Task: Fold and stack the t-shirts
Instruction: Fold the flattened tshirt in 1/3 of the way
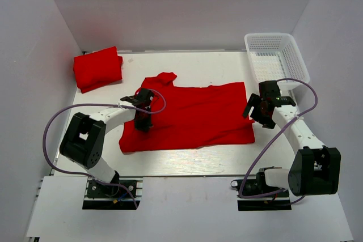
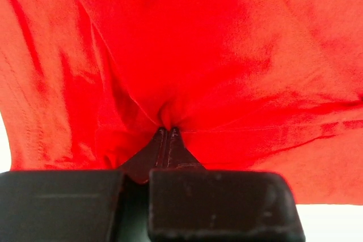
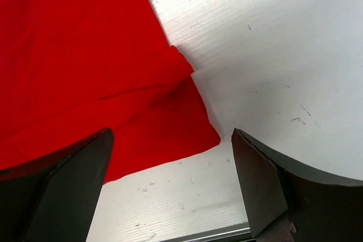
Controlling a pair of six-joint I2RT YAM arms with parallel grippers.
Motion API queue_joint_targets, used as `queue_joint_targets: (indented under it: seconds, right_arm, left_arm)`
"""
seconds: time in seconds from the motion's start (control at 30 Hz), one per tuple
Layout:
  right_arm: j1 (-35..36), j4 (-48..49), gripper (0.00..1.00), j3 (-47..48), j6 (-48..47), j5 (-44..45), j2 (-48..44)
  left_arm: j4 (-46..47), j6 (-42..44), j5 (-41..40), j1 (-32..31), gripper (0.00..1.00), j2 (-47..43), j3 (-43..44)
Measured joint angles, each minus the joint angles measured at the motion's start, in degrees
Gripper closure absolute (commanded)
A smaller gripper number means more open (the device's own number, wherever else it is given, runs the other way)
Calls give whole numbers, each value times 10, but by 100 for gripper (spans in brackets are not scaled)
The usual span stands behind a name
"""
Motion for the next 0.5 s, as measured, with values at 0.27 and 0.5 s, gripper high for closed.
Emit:
queue_joint_targets:
  seconds: [0.27,0.5]
  right_arm:
    - [0,0,10,-9,0,0,0]
    - [0,0,10,-12,0,0,0]
  left_arm:
    - [-14,6,-8,0,100,-2,40]
    - [-16,26,-12,0,100,-3,77]
